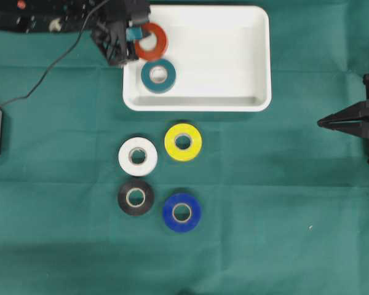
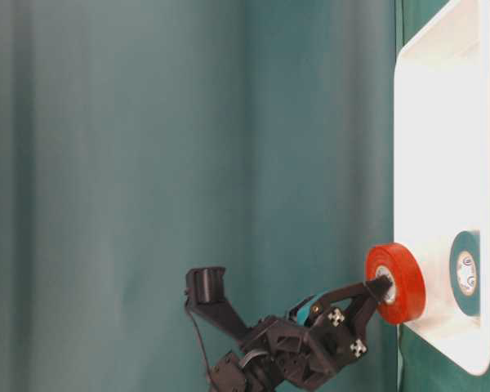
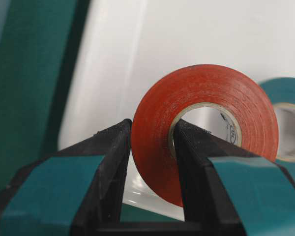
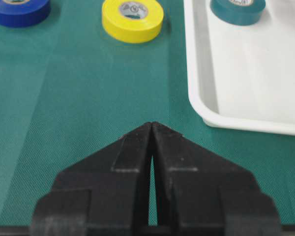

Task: Put the tape into the white case with the left arm.
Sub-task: 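Lift the orange-red tape and lower it into the tray's upper left, then open the left gripper and withdraw it to the left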

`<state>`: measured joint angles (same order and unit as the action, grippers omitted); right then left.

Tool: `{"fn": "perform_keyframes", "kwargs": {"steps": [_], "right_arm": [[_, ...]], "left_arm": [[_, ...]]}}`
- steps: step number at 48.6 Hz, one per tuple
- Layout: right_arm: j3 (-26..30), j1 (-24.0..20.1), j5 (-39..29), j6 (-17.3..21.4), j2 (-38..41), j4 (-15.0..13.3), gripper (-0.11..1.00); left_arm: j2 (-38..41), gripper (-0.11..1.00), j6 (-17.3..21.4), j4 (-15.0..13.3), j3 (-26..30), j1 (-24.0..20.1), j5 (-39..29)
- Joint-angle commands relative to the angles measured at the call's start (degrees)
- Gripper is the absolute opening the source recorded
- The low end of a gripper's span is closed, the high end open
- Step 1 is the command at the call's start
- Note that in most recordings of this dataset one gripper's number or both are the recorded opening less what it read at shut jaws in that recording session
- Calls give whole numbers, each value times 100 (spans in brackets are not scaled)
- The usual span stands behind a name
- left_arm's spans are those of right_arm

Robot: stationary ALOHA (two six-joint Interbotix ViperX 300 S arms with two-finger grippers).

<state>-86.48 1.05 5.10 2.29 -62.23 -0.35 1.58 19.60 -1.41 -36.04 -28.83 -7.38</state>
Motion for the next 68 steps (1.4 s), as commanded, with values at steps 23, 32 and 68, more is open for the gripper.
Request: {"fn": "perform_keyframes", "kwargs": {"steps": [23, 32, 68], "right_arm": [[44, 9, 79, 0, 35, -9, -9], [53, 0, 79, 0, 35, 0, -9], [44, 9, 79, 0, 35, 0, -9]], "left_arm": [[334, 25, 35, 9, 466, -185, 26], [334, 25, 9, 9, 431, -185, 26], [-290, 97, -26, 0, -123, -123, -70]]}}
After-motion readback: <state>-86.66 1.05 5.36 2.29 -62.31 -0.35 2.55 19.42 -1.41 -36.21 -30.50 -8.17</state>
